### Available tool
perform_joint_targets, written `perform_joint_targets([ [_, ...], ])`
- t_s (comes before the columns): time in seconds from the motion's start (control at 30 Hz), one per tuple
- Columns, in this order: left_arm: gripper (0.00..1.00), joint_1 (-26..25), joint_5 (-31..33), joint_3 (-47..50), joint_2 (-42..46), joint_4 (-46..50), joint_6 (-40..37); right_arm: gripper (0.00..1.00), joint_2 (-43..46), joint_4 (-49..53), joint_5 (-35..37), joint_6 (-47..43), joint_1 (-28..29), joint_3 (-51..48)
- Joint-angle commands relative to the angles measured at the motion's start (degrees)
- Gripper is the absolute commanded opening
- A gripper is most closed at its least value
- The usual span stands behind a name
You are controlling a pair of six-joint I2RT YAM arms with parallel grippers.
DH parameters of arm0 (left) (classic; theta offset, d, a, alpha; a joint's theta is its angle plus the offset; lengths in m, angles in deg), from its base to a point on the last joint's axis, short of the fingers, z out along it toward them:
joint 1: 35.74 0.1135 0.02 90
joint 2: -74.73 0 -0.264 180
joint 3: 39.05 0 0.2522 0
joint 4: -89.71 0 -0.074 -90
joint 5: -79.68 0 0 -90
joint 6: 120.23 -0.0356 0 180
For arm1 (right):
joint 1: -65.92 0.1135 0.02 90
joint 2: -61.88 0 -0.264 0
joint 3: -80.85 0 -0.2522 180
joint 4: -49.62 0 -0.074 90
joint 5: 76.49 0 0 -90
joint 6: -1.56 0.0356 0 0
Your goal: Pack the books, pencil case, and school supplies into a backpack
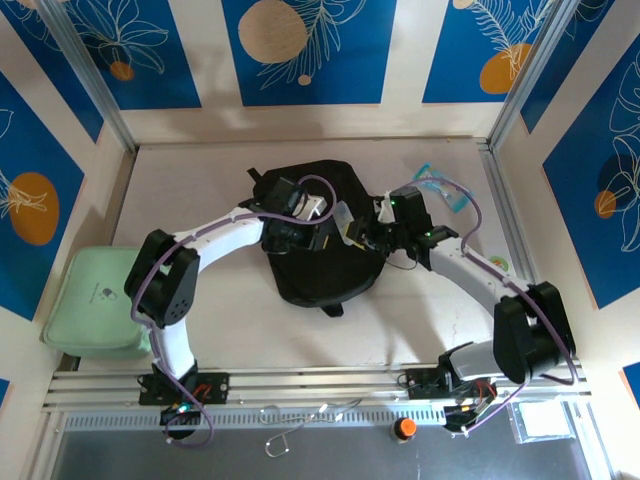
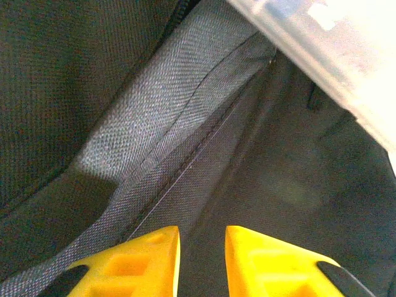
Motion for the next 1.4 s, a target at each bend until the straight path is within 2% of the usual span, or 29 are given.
perform_joint_targets([
  [0.0, 0.28, -0.5, 2.2, 0.3, 3.8, 0.3, -1.5, 0.13, -2.0, 0.3, -2.4, 1.5, 0.3, 3.0],
  [0.17, 0.39, 1.1, 11.8, -2.0, 4.9, 4.8, -6.9, 0.13, -3.2, 1.6, -2.0, 1.4, 0.3, 4.3],
  [0.33, 0.48, 3.4, 13.1, -5.8, 1.4, 7.1, -10.4, 0.13, -3.6, 1.8, -2.2, 1.7, 0.2, 4.4],
  [0.47, 0.51, 3.9, 11.9, -8.0, -1.7, 7.2, -12.6, 0.13, -4.0, 2.1, -2.3, 1.9, 0.2, 5.1],
  [0.63, 0.43, 3.9, 7.1, -8.5, -4.2, 7.8, -13.2, 0.13, -5.1, 2.9, -3.0, 2.5, 0.1, 6.6],
  [0.73, 0.34, 3.6, 4.1, -6.4, -3.2, 6.5, -13.2, 0.13, -5.9, 4.0, -3.0, 3.2, 0.1, 7.7],
  [0.87, 0.28, 2.3, 0.5, -4.0, -0.7, 5.4, -12.1, 0.13, -7.6, 5.2, -3.8, 4.6, 0.4, 9.1],
  [1.17, 0.27, -0.9, 2.4, 1.8, 0.5, 3.9, -10.3, 0.13, -10.1, 4.4, -6.1, 7.6, 3.1, 8.2],
  [1.37, 0.31, -1.6, 3.8, 4.2, 2.9, 2.3, -9.9, 0.12, -6.9, 3.7, -5.5, 10.0, 4.0, 1.4],
])
